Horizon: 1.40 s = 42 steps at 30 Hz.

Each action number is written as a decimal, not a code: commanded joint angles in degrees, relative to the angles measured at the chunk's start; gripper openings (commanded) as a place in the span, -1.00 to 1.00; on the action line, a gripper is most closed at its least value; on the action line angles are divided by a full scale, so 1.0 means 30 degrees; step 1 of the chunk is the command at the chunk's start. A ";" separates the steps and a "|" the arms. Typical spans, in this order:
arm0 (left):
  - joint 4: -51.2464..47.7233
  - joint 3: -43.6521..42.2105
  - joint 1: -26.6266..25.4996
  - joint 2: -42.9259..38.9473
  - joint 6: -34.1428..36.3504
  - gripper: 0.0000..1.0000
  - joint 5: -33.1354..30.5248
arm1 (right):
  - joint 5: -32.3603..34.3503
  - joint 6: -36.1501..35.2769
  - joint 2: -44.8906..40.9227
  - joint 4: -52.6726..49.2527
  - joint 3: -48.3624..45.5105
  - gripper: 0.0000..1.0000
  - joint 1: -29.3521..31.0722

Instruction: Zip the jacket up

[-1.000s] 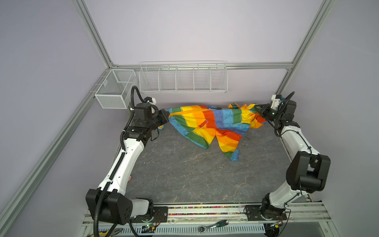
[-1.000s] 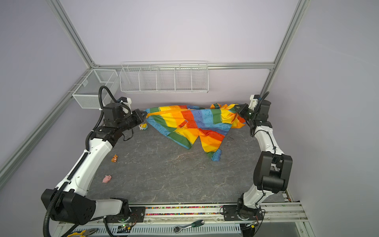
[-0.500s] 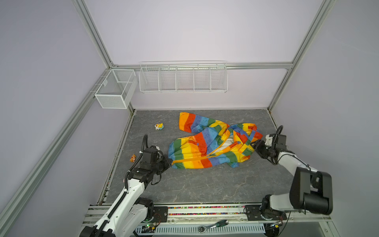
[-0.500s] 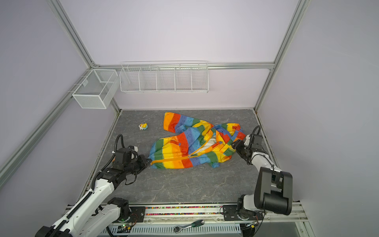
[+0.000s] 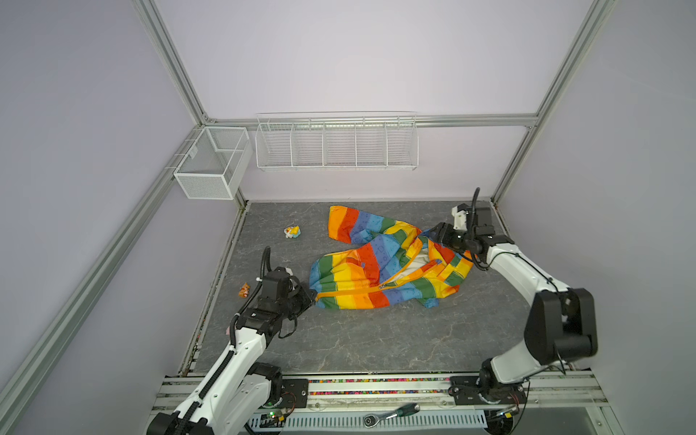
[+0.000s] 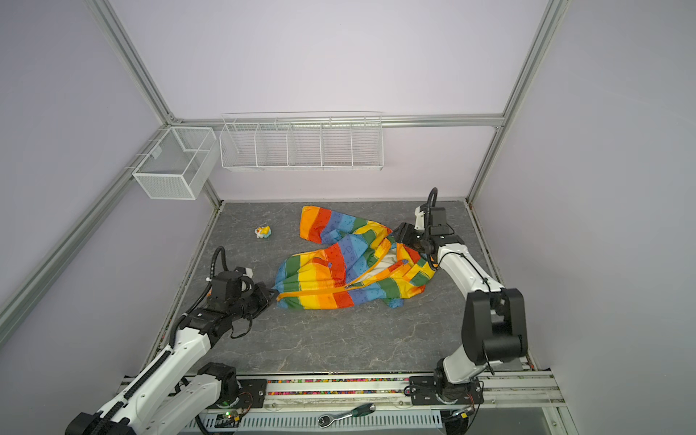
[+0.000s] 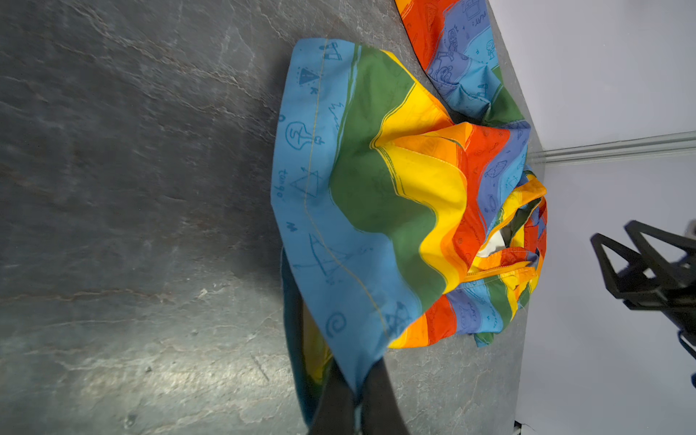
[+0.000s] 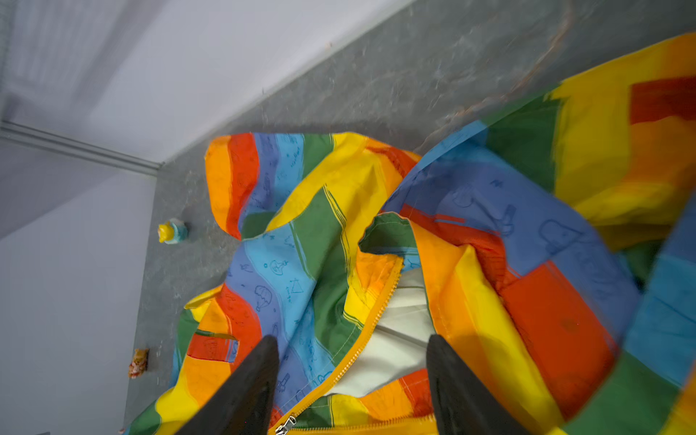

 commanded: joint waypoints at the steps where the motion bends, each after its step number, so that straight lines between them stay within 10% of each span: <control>1: 0.0684 -0.0306 -0.0032 0.0114 -0.0151 -1.00 -0.0229 | -0.0728 0.0039 0.2488 0.0064 0.1170 0.29 0.0182; 24: 0.0652 -0.0717 -0.0032 0.0053 -0.0288 -1.00 -0.0310 | -0.2705 0.2037 0.6433 0.2109 0.3005 -0.31 0.0244; 32: 0.0561 -0.0782 -0.0017 -0.0197 -0.0383 -1.00 -0.0310 | -0.2224 0.2520 0.5972 0.2042 0.2154 0.08 0.0273; 42: 0.0510 -0.0817 -0.0029 -0.0386 -0.0435 -1.00 -0.0281 | -0.2162 0.3508 0.4962 0.3117 0.0373 -0.07 0.0785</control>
